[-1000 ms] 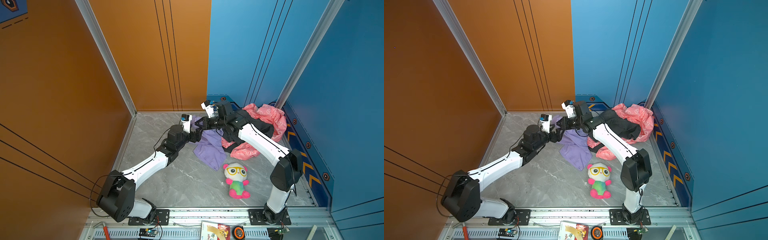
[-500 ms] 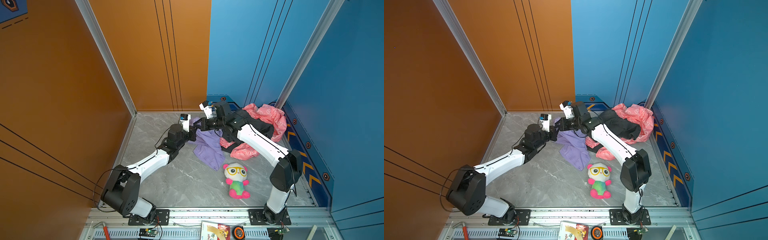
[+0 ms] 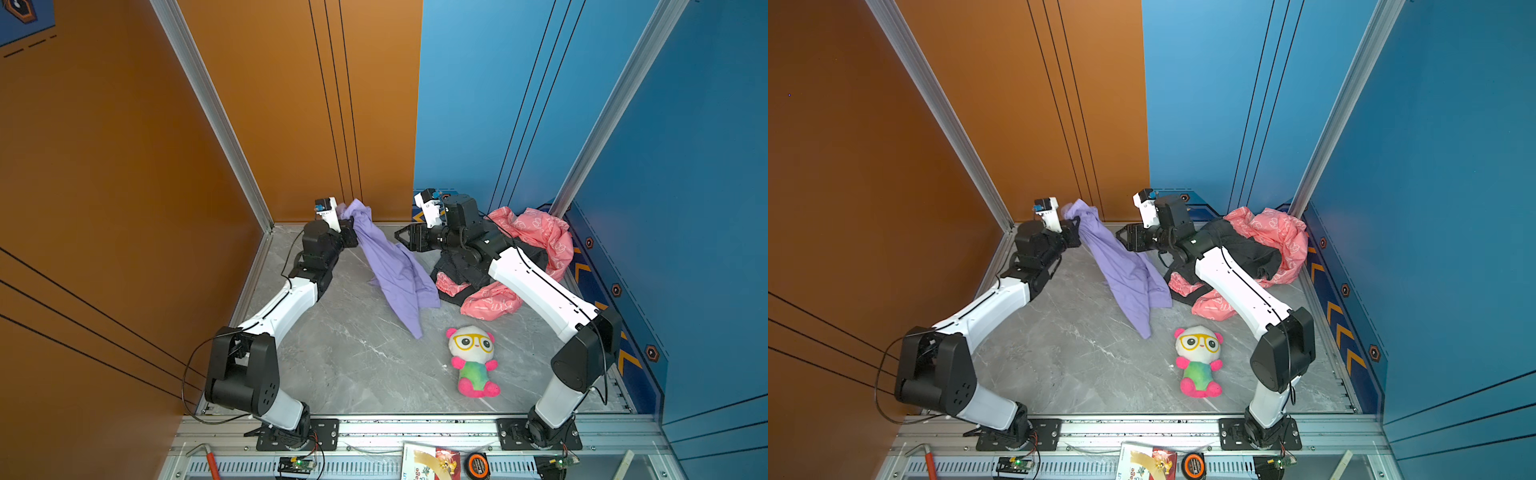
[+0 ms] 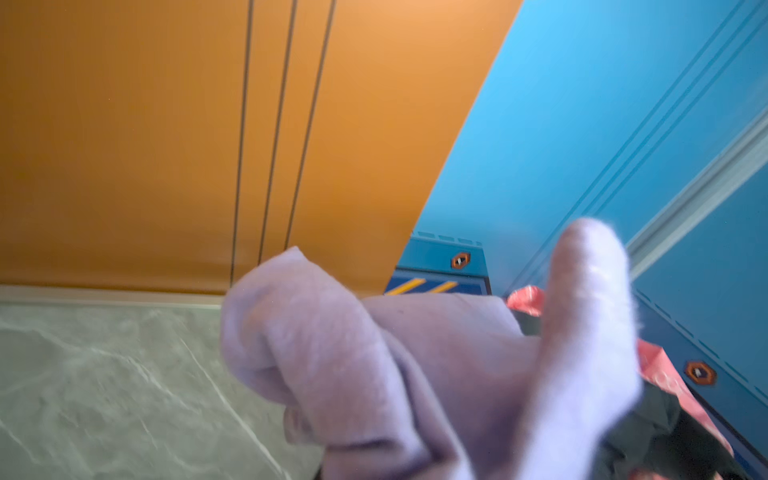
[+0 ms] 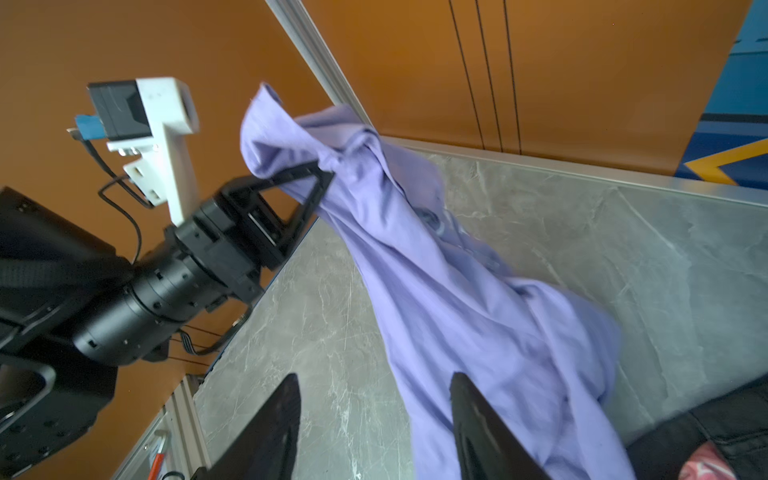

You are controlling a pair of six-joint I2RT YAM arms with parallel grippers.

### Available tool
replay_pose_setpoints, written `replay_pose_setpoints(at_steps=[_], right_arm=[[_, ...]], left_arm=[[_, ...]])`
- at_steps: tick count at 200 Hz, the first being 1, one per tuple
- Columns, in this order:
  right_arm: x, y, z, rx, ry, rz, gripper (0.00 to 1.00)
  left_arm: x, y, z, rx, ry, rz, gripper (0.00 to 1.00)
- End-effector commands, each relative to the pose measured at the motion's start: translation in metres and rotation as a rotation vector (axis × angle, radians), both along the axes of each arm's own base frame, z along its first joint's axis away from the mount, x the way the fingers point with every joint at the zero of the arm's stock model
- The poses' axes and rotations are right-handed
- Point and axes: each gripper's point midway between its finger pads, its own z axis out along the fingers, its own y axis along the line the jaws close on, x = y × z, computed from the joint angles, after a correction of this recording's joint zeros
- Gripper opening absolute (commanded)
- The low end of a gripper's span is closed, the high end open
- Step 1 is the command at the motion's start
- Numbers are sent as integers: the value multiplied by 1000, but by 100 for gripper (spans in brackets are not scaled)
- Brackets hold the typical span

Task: Pick out a specific cloth from the pile
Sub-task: 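Carry the shirt toward the far corner with the left gripper while the right holds still, then lower the lavender shirt onto the table and open the left gripper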

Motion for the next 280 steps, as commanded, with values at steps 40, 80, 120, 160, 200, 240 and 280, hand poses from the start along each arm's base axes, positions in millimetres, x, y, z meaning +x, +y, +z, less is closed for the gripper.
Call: replay_pose_setpoints(at_steps=[40,80,120,160,200,240,280], right_arm=[[18,-24,14,3,-71,-106,78],[24,-30,14,5,-80,-132,85],[26,-34,8,-3,-68,-147,85],[26,-40,0,-9,-49,-158,85],[25,-41,-4,-12,-39,-159,86],[27,-38,-11,2,-21,-160,85],[29,-35,-18,16,4,-161,86]], left_arm=[[45,42,182,-65,-356,36,0],[49,37,215,-128,-419,-13,0],[47,41,120,-185,-222,37,0],[16,46,-16,-253,66,98,0],[-47,67,-133,-299,333,261,0],[-119,97,-207,-236,617,500,0],[-184,103,-271,-323,827,646,16]])
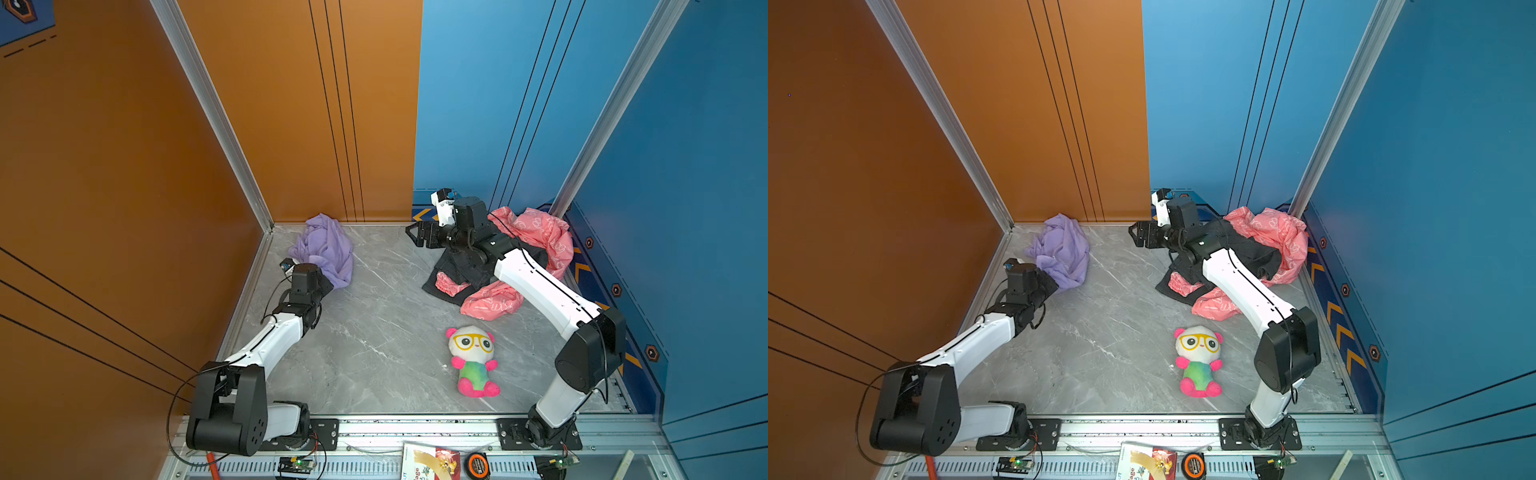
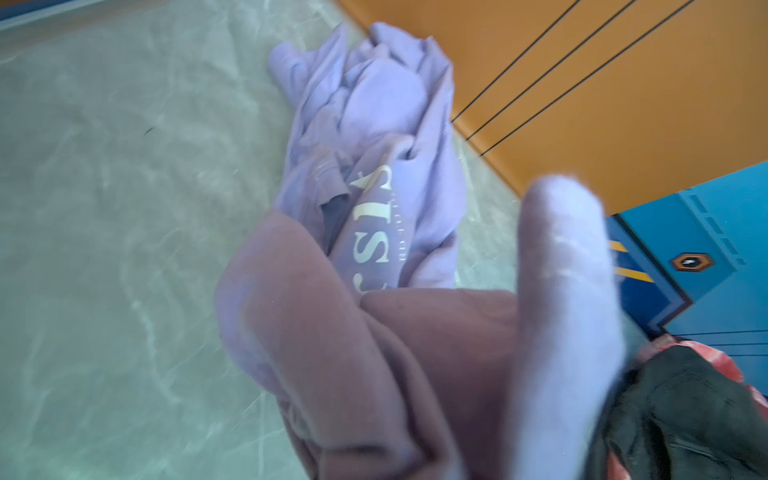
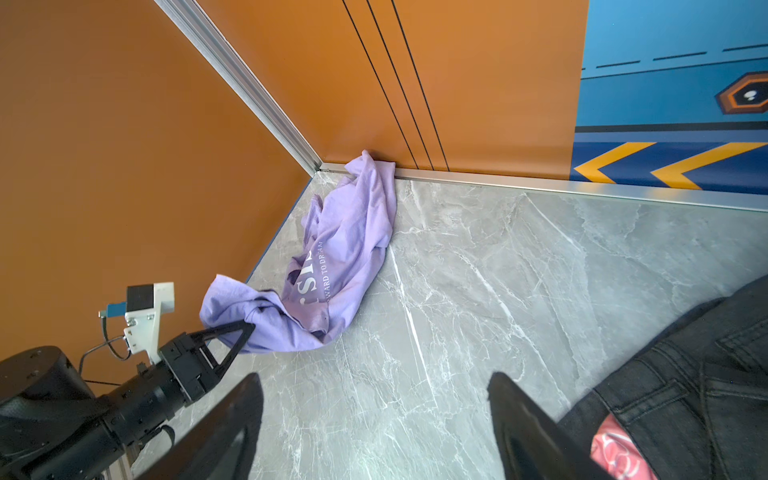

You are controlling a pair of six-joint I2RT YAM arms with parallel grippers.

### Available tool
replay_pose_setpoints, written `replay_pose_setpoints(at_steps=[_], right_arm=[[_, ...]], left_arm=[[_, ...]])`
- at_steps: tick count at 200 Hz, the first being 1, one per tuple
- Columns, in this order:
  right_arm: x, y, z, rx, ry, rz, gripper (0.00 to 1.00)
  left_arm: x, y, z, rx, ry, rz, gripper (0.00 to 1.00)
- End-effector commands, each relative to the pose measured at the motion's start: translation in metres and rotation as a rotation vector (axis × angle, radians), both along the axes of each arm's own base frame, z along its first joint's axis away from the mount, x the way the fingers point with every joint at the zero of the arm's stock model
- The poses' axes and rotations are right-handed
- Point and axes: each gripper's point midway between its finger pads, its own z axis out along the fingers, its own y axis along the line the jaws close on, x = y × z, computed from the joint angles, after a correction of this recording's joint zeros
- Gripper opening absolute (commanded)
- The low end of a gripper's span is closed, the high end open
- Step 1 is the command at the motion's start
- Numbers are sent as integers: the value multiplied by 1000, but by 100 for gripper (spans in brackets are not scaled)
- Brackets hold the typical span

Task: Pick out a specific cloth from the pile
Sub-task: 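Lower the lavender shirt onto the table and open the left gripper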

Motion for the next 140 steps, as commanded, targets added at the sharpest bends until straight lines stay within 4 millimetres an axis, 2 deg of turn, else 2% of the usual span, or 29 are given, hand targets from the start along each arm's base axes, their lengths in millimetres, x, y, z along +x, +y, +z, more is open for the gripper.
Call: replay_pose_setpoints(at_steps=[1,9,18,27,37,46,50,66,100,122,140], right_arm=[[2,-2,8,35,-11,-13,86],[1,-2,6,34,-8,-12,85],[1,-2,5,33,-5,-14,86],[0,-3,3,31,-3,-15,86],[-1,-5,1,26,0,-20,86],[-2,-7,0,20,-1,-25,86],[-2,-8,0,16,-4,-28,86],[-4,-13,-2,2,-11,-39,86],[-6,-29,1,-36,-46,-86,87],[-8,-48,4,-86,-90,-136,88],[-11,-70,3,-131,-121,-184,88]], left_arm=[[-56,14,-56,-33,213,152,17],[-65,13,-63,-49,233,171,29],[-73,12,-67,-52,254,183,49],[-83,14,-68,-38,289,200,64],[-88,16,-62,-10,299,212,76],[-90,20,-52,18,292,224,92],[-90,21,-48,29,288,227,96],[-86,25,-22,74,241,235,100],[-75,32,56,194,74,265,98],[-72,39,105,299,-34,299,98],[-61,39,135,416,-79,251,98]])
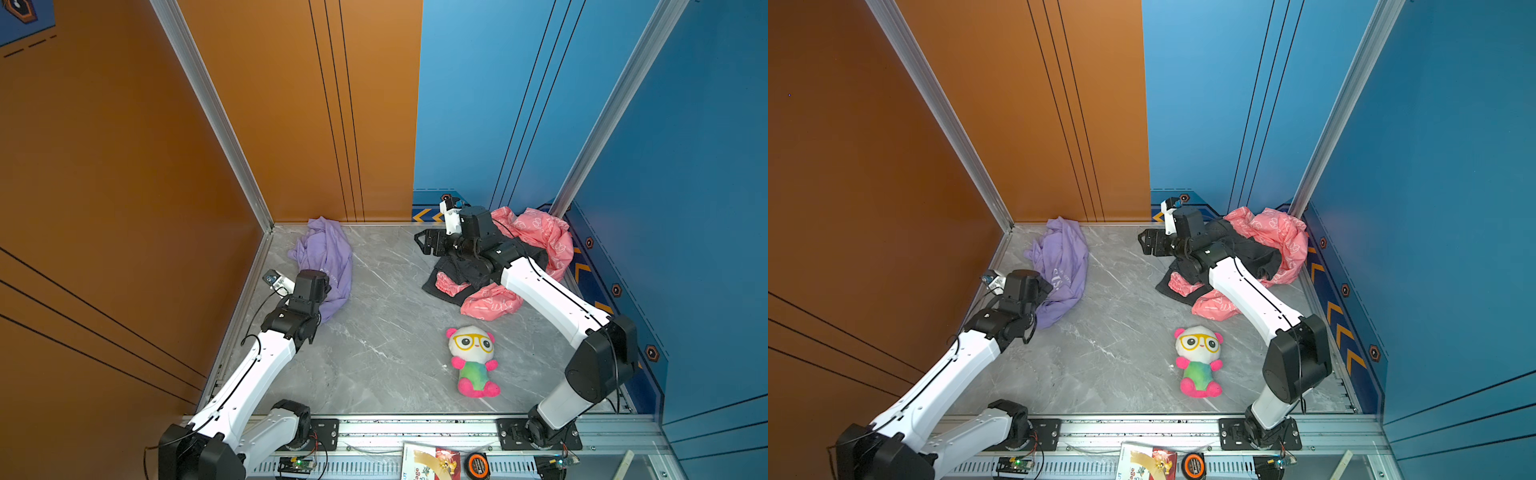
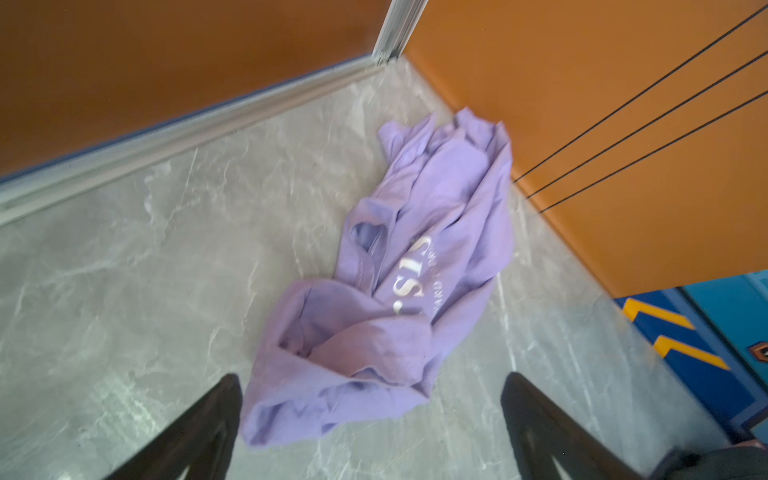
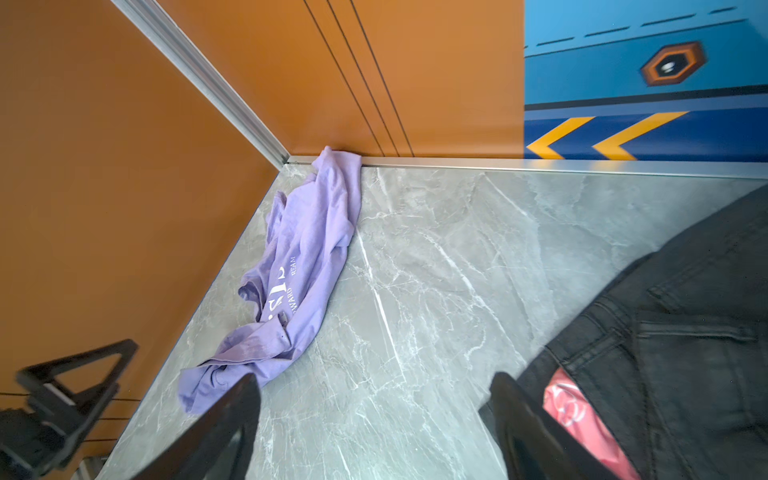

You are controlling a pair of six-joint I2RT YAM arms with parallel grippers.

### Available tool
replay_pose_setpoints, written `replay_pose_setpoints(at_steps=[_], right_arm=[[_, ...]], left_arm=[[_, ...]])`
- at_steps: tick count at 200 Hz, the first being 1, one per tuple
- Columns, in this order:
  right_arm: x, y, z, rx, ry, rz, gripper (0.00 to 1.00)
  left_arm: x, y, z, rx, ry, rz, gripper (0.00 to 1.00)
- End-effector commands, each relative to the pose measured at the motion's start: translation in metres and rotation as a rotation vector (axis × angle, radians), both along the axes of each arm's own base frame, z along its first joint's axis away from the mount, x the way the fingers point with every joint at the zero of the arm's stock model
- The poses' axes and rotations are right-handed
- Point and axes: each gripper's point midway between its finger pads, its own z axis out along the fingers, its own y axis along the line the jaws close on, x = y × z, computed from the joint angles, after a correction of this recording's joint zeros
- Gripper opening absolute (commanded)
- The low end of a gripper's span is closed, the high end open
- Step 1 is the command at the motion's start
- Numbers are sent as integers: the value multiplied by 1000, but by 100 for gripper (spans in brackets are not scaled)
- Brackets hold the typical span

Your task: Pick out a specific cloth from the pile

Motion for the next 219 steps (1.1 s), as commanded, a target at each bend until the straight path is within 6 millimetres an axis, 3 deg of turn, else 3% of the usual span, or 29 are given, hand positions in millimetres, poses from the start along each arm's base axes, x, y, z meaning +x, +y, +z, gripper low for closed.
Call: replay_pose_setpoints(at_steps=[1,27,44,69,97,119,154,199,219], right_arm=[[0,-33,16,-71,-101,-86,89],[-7,-78,10,-133,-132,-198,94],[-14,-113,1,-169,-147,-284,95],[-30,-168,-23,-220,-160,-424,99],[-58,-232,-73,-272,-116,-582,100],[-83,-268,-108,-297,-99,-688,100],[-111,-293,-151,-312,-116,-752,100],[-126,-295,-172,-375,-192,-730,100],[-124,-296,-171,-369,-204,-722,100]], left_arm=[[-1,18,35,240,9,15,98],[23,3,62,434,-59,-142,98],[31,-5,60,519,-87,-233,98],[33,1,29,525,-45,-278,98],[33,8,-8,525,-54,-283,98],[31,18,-38,530,9,-281,98],[32,30,-74,542,66,-290,98],[42,33,-109,526,97,-311,98],[54,29,-107,531,57,-341,98]])
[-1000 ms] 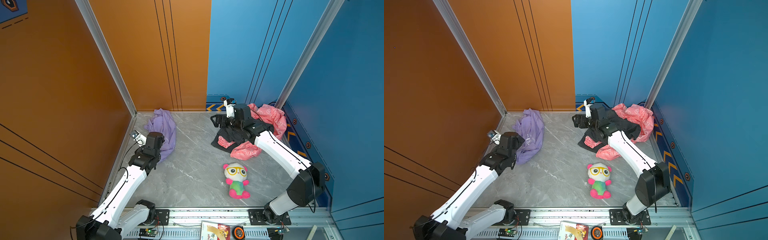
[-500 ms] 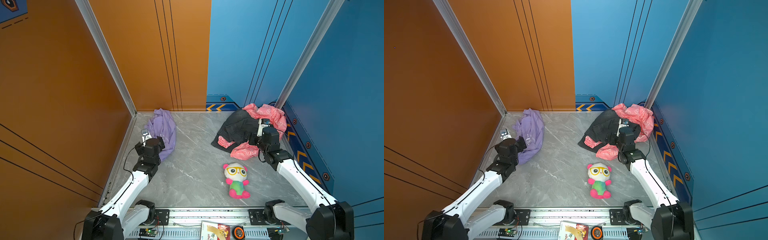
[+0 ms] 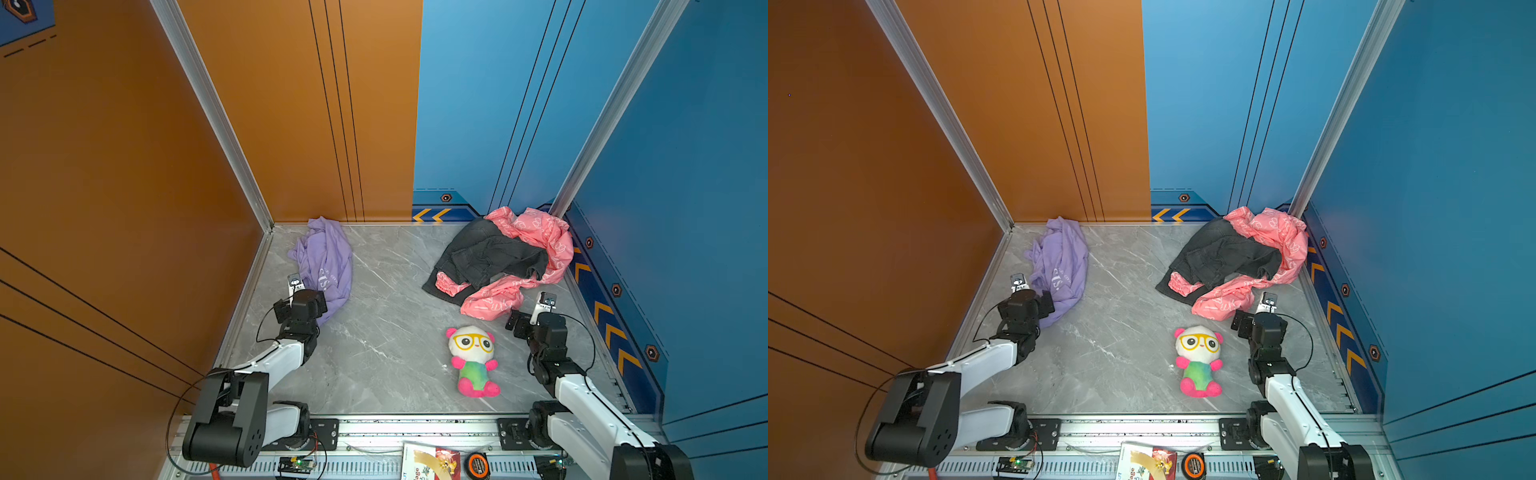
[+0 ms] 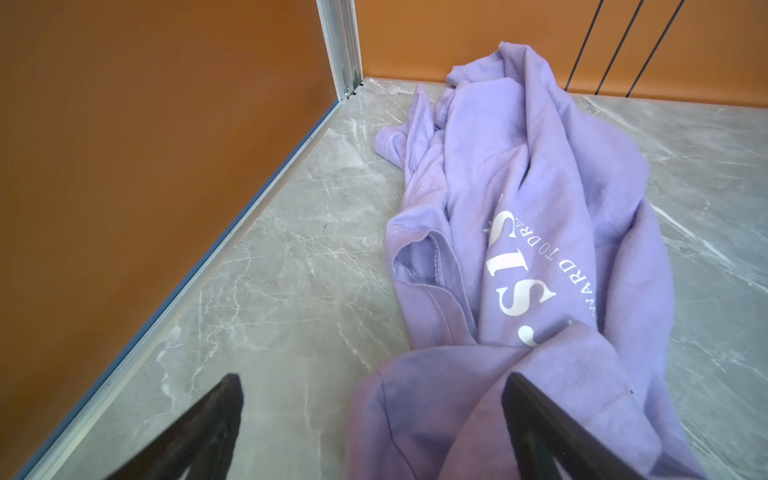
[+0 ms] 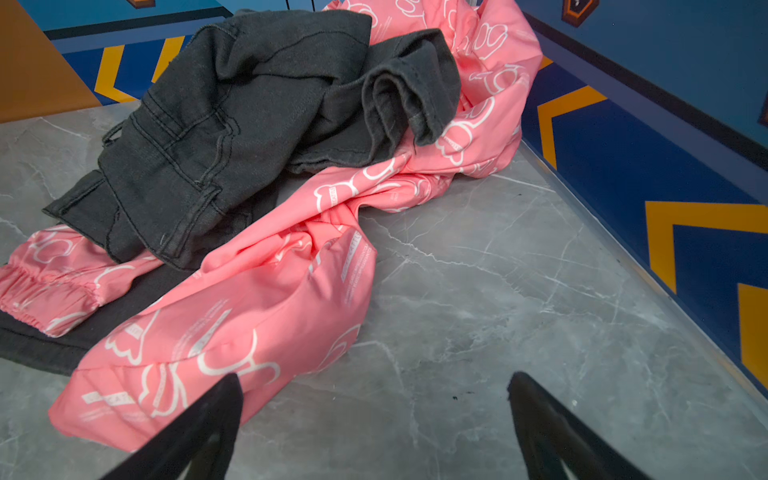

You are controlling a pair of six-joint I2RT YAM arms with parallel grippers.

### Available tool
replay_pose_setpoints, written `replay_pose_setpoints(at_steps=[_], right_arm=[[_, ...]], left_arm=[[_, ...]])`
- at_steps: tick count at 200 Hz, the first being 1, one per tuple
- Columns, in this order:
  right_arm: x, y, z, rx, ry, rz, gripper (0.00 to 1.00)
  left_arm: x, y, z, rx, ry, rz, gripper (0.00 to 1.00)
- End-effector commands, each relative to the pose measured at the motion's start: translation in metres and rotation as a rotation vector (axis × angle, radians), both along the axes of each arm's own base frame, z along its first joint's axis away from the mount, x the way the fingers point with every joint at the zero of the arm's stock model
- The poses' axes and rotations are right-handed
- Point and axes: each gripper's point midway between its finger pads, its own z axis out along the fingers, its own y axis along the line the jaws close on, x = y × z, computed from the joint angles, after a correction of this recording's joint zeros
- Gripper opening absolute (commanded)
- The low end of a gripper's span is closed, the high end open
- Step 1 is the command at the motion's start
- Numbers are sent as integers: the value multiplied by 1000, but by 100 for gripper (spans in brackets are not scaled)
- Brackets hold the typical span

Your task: Pick out a specific cloth from the pile

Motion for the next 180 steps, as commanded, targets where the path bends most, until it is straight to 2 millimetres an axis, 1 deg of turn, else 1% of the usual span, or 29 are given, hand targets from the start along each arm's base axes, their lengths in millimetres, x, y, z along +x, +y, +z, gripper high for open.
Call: replay_pose_setpoints(at_steps=[1,28,46,76,108,130,145,153,168,180], right_arm=[[9,-6,25,-43,-115,-3,100],[18,-5,25,-32,-135,19,100],[26,-2,24,-25,-143,38,100],[47,4,23,-7,-146,69,100],[72,2,23,-1,-173,55,100],[83,6,11,-5,-176,77,100],[85,9,-3,-12,-178,90,99],[87,11,-1,-18,-205,98,100],[90,14,-7,-30,-122,116,100],[97,25,-8,-21,-127,174,100]], left_arm=[[17,-6,11,-4,-80,-67,98],[31,-13,9,10,-69,-144,98],[36,-18,3,-2,-70,-188,98],[46,-26,-9,-16,-49,-250,98],[47,-30,-10,-28,-52,-280,98],[47,-32,-11,-38,-54,-303,98],[48,-32,-12,-37,-53,-302,98],[48,-32,-11,-36,-53,-303,98],[47,-34,-13,-33,-48,-311,98],[46,-38,-16,-32,-57,-337,98]])
